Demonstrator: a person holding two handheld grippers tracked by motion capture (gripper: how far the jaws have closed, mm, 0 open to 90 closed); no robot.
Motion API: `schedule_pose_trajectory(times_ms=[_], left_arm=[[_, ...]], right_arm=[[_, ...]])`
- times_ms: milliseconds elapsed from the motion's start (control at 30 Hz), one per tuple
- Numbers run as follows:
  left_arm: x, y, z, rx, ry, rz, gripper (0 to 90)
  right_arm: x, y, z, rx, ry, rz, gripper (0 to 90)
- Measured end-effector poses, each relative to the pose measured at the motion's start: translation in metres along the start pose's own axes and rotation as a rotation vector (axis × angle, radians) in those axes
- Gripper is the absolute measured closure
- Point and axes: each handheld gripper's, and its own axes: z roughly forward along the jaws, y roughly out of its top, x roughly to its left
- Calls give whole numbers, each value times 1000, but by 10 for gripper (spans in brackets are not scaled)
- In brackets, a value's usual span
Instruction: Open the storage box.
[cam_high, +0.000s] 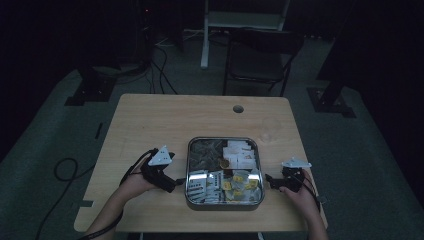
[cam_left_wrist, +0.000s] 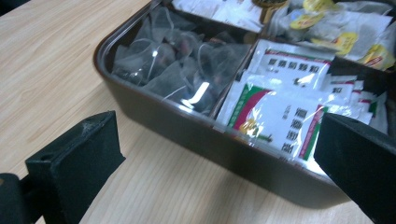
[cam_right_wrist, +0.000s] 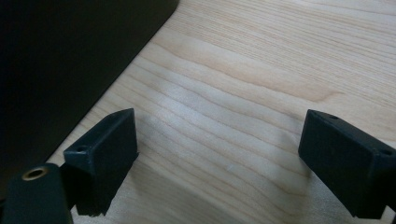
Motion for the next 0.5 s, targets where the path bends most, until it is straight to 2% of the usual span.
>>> schedule_pose_trajectory(times_ms=[500], left_arm=[[-5,13,20,-10,-44,13,19]], right_arm=[[0,0,0,0,0,0,110]])
